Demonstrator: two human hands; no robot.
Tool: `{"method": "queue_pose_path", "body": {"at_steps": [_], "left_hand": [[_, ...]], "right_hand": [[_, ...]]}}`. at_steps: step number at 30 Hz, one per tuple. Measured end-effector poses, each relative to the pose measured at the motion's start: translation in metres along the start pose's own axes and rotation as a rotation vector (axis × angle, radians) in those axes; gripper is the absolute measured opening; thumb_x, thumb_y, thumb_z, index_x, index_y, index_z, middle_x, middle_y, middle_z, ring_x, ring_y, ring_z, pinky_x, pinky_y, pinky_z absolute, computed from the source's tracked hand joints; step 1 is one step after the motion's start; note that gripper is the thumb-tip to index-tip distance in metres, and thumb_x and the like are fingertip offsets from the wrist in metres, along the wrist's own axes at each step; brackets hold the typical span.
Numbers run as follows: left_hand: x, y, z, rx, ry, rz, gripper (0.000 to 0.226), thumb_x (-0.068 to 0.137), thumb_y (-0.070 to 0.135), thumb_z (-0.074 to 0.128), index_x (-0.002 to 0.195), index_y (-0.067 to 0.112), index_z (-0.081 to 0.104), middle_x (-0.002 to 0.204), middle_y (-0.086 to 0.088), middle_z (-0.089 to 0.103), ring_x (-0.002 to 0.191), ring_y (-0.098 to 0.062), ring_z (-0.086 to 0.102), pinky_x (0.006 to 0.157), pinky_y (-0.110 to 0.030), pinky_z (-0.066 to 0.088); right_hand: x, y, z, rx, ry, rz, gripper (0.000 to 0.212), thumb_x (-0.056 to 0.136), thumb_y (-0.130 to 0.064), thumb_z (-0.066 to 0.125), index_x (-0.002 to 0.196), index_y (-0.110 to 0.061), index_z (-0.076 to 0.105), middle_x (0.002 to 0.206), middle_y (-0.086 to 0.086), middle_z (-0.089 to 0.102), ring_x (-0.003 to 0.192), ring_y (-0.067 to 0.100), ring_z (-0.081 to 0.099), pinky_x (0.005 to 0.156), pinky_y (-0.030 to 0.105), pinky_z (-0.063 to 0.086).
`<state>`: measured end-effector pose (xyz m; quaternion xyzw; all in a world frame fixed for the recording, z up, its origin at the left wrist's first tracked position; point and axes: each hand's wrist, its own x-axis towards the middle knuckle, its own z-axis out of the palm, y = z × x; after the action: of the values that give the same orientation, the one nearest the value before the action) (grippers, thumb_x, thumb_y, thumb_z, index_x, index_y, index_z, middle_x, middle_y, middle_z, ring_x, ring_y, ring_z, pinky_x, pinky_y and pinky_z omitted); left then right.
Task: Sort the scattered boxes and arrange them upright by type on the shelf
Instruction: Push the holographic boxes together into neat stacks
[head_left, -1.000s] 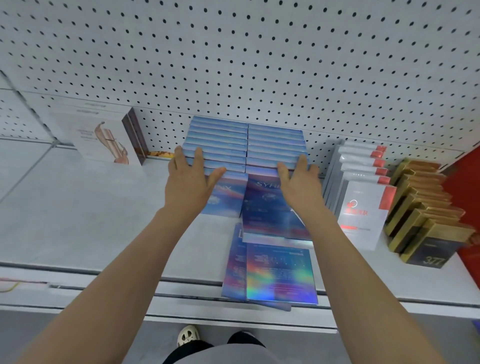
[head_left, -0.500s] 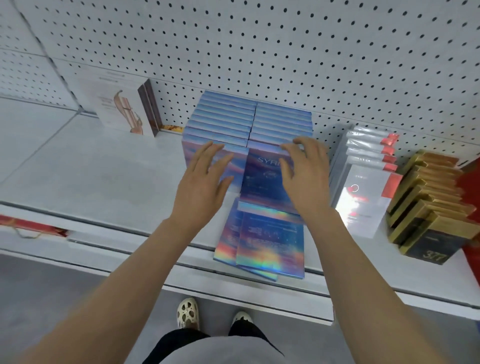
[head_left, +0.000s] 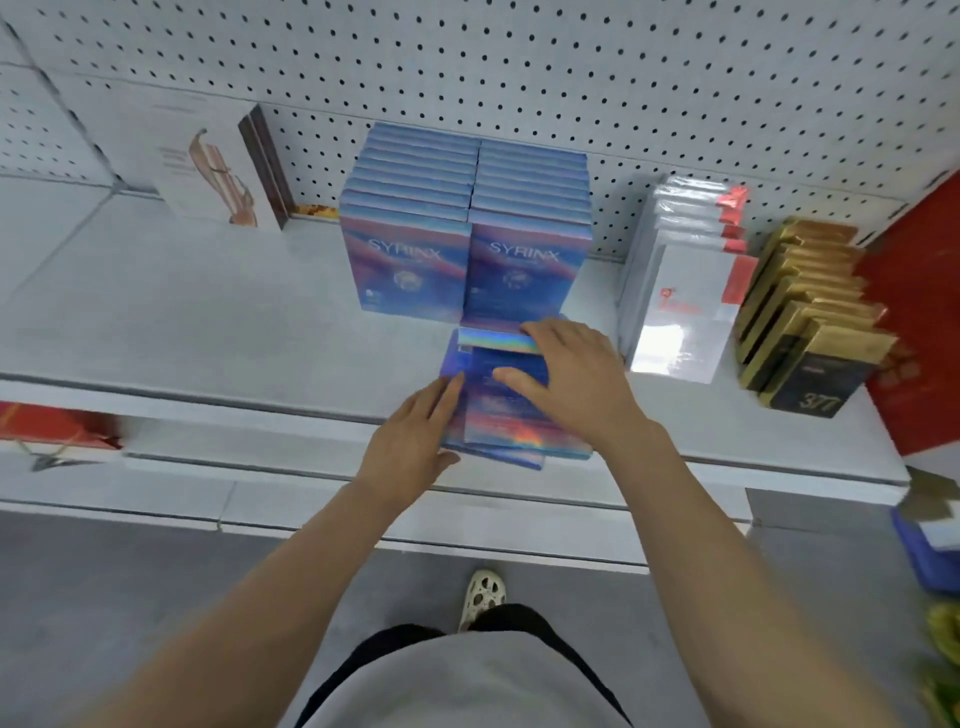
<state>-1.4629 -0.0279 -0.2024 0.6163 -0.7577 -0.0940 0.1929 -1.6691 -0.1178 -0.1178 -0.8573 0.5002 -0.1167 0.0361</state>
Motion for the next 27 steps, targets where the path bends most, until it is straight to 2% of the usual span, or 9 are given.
{"method": "queue_pose_path", "body": {"at_steps": [2,4,8,11,13,15,19,24,27], "left_hand": [[0.000,-0.001,0.001,-0.009,0.133,0.035,0.075,0.068,0.023,0.085,0.134,0.011,0.050,0.134,-0.013,0.057,0.110,-0.034,0.062,0.077,-0.046,0.059],[0.001,0.001,-0.003,0.025,0.255,0.113,0.050,0.081,0.031,0.075,0.124,0.009,0.062,0.126,-0.010,0.063,0.105,-0.029,0.064,0.082,-0.040,0.058],[0.018,0.010,-0.028,0.000,0.334,0.127,0.046,0.088,0.049,0.054,0.111,0.012,0.067,0.107,-0.004,0.071,0.088,-0.025,0.067,0.077,-0.032,0.054],[0.041,0.018,-0.050,-0.076,0.316,0.099,0.046,0.087,0.055,0.059,0.110,0.015,0.065,0.100,-0.003,0.072,0.077,-0.022,0.068,0.069,-0.025,0.052],[0.057,0.021,-0.064,-0.155,0.322,0.068,0.041,0.088,0.045,0.063,0.116,0.016,0.062,0.108,-0.003,0.070,0.083,-0.022,0.069,0.075,-0.023,0.050],[0.073,0.022,-0.072,-0.218,0.325,-0.010,0.039,0.089,0.030,0.068,0.123,0.016,0.056,0.119,-0.006,0.064,0.092,-0.025,0.067,0.081,-0.032,0.055],[0.105,0.011,-0.089,-0.078,0.447,-0.025,0.065,0.077,0.012,0.077,0.135,0.010,0.048,0.134,-0.014,0.050,0.116,-0.033,0.055,0.091,-0.042,0.051],[0.135,-0.033,-0.107,0.190,0.383,-0.147,0.106,0.065,0.038,0.087,0.149,0.012,0.029,0.150,-0.023,0.031,0.139,-0.044,0.029,0.111,-0.054,0.031],[0.147,-0.051,-0.114,0.199,0.242,-0.266,0.119,0.063,0.050,0.085,0.154,0.012,0.018,0.156,-0.028,0.015,0.144,-0.048,0.012,0.117,-0.054,0.015]], "right_hand": [[-0.009,-0.008,-0.003,-0.049,-0.080,0.013,0.092,0.077,-0.084,0.038,0.145,-0.022,0.040,0.145,0.004,0.047,0.136,0.028,0.039,0.113,0.044,0.026],[-0.020,-0.014,-0.002,-0.090,-0.123,0.011,0.110,0.068,-0.090,0.042,0.154,-0.025,0.024,0.156,0.005,0.029,0.148,0.032,0.019,0.119,0.052,0.014],[-0.028,-0.016,-0.010,-0.118,-0.230,0.022,0.120,0.067,-0.083,0.061,0.158,-0.032,0.001,0.166,0.005,0.002,0.152,0.033,-0.006,0.121,0.056,0.004],[-0.015,-0.007,-0.027,-0.158,-0.189,0.089,0.110,0.074,-0.057,0.077,0.157,-0.029,0.012,0.162,0.010,0.017,0.147,0.036,0.021,0.117,0.052,0.026],[-0.001,0.003,-0.036,-0.180,-0.072,0.125,0.090,0.077,-0.044,0.079,0.151,-0.023,0.032,0.148,0.011,0.041,0.129,0.036,0.046,0.102,0.046,0.043],[0.015,0.012,-0.040,-0.185,0.012,0.170,0.075,0.079,-0.043,0.075,0.144,-0.020,0.044,0.133,0.010,0.054,0.116,0.035,0.054,0.092,0.043,0.048],[0.046,0.027,-0.038,-0.090,0.105,0.259,0.073,0.083,-0.042,0.073,0.145,-0.019,0.043,0.130,0.015,0.055,0.112,0.042,0.054,0.087,0.047,0.050],[0.076,0.040,-0.024,0.114,0.038,0.319,0.103,0.075,-0.045,0.081,0.155,-0.022,0.021,0.156,0.020,0.022,0.132,0.043,0.041,0.101,0.051,0.045],[0.083,0.043,-0.022,0.169,0.020,0.309,0.108,0.073,-0.044,0.083,0.156,-0.022,0.018,0.158,0.021,0.018,0.133,0.043,0.040,0.104,0.048,0.043]]}}
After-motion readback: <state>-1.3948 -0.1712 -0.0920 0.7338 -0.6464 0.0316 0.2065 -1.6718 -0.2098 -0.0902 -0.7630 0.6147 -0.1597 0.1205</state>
